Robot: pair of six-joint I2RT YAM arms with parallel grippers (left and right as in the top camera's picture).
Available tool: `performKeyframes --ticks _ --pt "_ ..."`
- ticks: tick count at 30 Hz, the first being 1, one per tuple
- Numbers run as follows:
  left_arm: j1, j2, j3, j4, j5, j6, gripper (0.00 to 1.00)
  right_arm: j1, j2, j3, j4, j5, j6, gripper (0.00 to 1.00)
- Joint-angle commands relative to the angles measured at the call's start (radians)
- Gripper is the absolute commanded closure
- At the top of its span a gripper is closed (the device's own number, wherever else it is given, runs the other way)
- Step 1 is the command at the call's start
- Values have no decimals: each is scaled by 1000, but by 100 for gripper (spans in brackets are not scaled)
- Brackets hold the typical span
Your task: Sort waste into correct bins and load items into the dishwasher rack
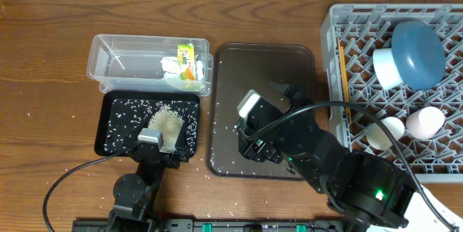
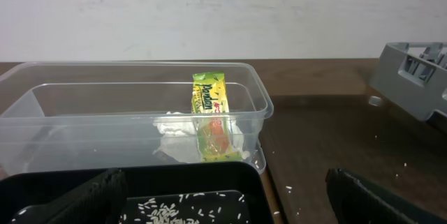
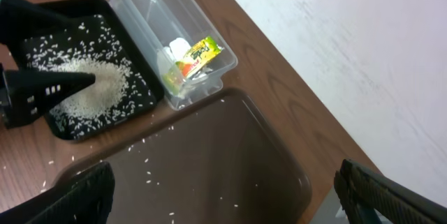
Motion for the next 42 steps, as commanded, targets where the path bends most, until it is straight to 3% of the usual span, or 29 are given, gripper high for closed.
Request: performKeyframes --ticks 1,6,13,20,34,39,42 --pt "7 -5 -21 -28 -13 14 6 -51 -24 5 -1 -102 -29 1" --pt "7 -5 -21 -28 -13 14 6 -239 -87 -6 -6 -334 -40 1" --pt "7 -5 -21 -28 -13 14 6 -671 -211 -96 3 -717 -63 1" --pt "7 -5 -21 -28 -13 14 6 -996 -422 -319 29 -829 -59 1" --pt "7 -5 -21 -28 -13 14 6 -1136 -951 -830 175 -805 -59 1" --pt "7 -5 -21 -28 -13 14 6 -1136 -1089 -1014 318 -813 -59 1" --pt "7 -5 -21 -28 -13 14 6 -1137 -1087 -1078 410 -815 -55 1"
